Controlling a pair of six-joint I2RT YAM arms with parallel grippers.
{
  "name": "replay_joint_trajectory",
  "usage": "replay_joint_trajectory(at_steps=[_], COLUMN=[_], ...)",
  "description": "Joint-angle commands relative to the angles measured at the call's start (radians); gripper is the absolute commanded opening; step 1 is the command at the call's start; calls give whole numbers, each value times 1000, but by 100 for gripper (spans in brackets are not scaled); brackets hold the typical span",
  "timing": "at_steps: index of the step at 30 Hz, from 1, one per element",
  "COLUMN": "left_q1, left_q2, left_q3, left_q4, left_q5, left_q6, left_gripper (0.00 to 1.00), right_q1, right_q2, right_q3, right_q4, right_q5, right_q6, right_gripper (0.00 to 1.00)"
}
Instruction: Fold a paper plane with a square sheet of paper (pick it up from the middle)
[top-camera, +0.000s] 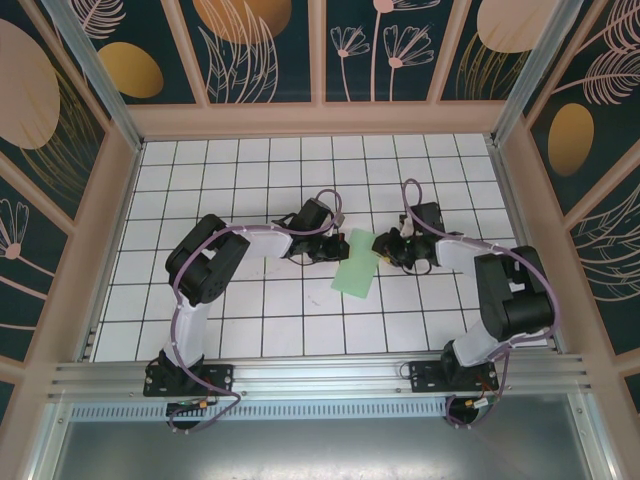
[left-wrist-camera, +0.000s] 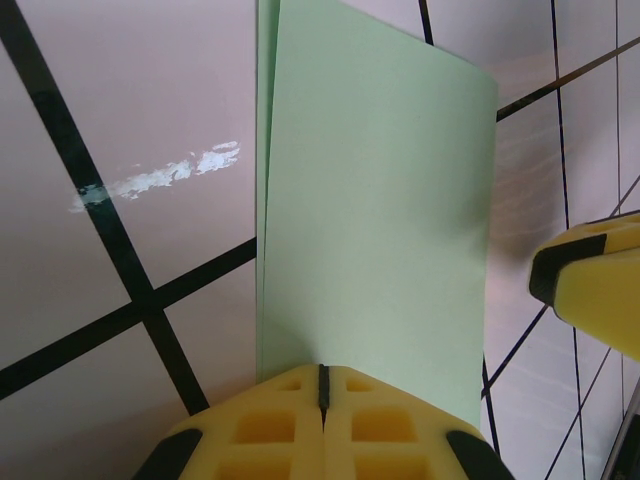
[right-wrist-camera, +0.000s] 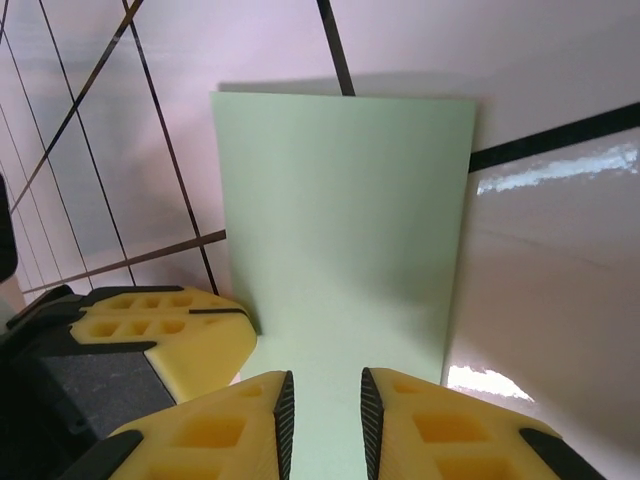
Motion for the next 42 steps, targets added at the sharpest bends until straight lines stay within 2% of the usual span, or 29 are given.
replay_joint_trajectory(at_steps=[1,9,17,30,37,42], left_q1=[-5,-4,-5,-5,-5,-4], left_q2=[45,51,52,48,35,35], left_q3=[-30,-25,-25,-21,-30,-25], left_q4=[-101,-110,-107,-111,-113,-108], left_q5=[-51,-53,-52,-56,-65,-65], left_q6=[23,25,22,22,22,17], left_gripper=[0,0,0,0,0,0], right_q1=[-8,-40,-61,-94,-94,-49], right_q2=[59,176,126,302,162,37], right_q3=[42,121,160,179,223,173], right_q4=[34,-22,-19,-3,-60,-109], right_q5=[-11,11,-50,3,-37,2], right_q6=[6,-45,-55,-69,-79,-53], right_gripper=[29,28,29,29,29,29])
